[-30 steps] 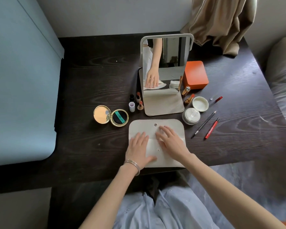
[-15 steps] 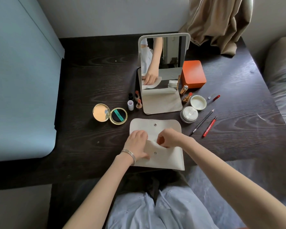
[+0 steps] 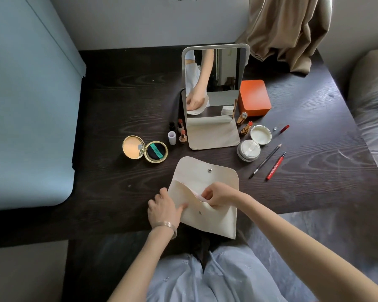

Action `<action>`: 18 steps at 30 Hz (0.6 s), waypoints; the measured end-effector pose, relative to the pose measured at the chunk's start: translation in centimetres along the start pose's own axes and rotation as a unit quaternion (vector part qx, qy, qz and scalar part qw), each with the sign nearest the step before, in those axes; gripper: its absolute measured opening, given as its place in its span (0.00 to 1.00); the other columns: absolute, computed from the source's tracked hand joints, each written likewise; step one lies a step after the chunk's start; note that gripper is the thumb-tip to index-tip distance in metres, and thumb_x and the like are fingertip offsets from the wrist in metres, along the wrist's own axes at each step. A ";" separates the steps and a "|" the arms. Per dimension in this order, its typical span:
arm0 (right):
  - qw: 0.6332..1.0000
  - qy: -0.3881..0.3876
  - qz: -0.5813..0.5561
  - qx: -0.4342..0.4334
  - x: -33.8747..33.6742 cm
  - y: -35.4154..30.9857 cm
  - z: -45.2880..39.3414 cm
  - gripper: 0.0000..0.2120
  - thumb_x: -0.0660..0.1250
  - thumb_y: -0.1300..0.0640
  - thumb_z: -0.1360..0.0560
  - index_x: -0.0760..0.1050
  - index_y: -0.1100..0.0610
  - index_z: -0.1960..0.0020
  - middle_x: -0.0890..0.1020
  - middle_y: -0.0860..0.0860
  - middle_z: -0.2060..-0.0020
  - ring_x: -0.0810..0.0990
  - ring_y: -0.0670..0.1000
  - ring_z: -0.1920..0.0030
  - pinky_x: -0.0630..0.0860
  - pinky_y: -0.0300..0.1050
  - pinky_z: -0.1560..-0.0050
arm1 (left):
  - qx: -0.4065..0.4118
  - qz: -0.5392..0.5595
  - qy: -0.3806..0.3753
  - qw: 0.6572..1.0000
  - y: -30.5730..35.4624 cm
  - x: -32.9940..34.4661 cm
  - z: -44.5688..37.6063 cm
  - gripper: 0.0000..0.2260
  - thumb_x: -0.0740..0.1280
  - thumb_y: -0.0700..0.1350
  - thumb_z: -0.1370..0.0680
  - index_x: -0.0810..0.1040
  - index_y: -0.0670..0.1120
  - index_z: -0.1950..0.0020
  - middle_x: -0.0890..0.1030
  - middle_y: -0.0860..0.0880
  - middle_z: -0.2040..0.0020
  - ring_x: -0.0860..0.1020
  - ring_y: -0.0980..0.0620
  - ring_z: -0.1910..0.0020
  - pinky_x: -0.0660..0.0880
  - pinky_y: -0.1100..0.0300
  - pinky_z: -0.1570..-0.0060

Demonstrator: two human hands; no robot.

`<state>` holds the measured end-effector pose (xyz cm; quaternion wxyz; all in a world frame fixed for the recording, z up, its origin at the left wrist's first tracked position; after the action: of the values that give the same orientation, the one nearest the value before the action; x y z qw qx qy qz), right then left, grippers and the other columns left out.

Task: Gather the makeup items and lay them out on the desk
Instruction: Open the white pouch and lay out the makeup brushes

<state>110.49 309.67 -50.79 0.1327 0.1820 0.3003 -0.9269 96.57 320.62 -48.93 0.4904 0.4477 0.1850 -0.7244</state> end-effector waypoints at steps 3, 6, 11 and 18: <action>0.999 -0.001 -0.044 0.020 -0.1 0.3 -0.2 0.08 0.67 0.53 0.26 0.83 0.52 0.50 0.83 0.48 0.57 0.77 0.45 0.57 0.72 0.37 0.55 | 0.007 0.079 -0.072 0.994 0.4 -0.6 -2.2 0.15 0.61 0.54 0.22 0.71 0.45 0.43 0.76 0.44 0.44 0.76 0.43 0.45 0.73 0.50 0.47; 0.988 -0.008 -0.147 0.044 0.2 1.1 0.1 0.08 0.66 0.58 0.28 0.83 0.50 0.55 0.82 0.47 0.61 0.78 0.44 0.62 0.75 0.36 0.60 | 0.014 0.215 -0.030 0.976 0.6 -2.3 -4.1 0.06 0.65 0.49 0.24 0.79 0.49 0.55 0.81 0.49 0.55 0.78 0.50 0.55 0.73 0.58 0.55; 0.951 0.019 -0.302 0.066 1.3 2.4 0.6 0.09 0.66 0.63 0.28 0.82 0.52 0.59 0.82 0.49 0.66 0.79 0.44 0.70 0.76 0.36 0.67 | -0.054 0.358 0.050 0.931 0.8 -3.3 -4.5 0.05 0.73 0.45 0.30 0.81 0.51 0.56 0.82 0.54 0.61 0.79 0.56 0.58 0.73 0.60 0.56; 0.925 0.038 -0.368 0.081 2.0 3.0 0.9 0.10 0.63 0.66 0.26 0.81 0.54 0.56 0.81 0.51 0.66 0.79 0.45 0.71 0.76 0.36 0.68 | -0.161 0.406 -0.034 0.899 -2.0 0.9 -1.1 0.17 0.69 0.44 0.26 0.70 0.37 0.43 0.78 0.39 0.46 0.79 0.40 0.48 0.77 0.46 0.46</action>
<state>109.54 306.53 -52.48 -0.2446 0.1039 0.2744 -0.9242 95.21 321.85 -50.61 0.8135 0.3736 0.0845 -0.4376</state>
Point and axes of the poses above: each hand's wrist, its own z-axis away from the middle knuckle, its own x-axis out of the palm, y = z × x, the point moved 5 cm from there along -z, towards the middle knuckle
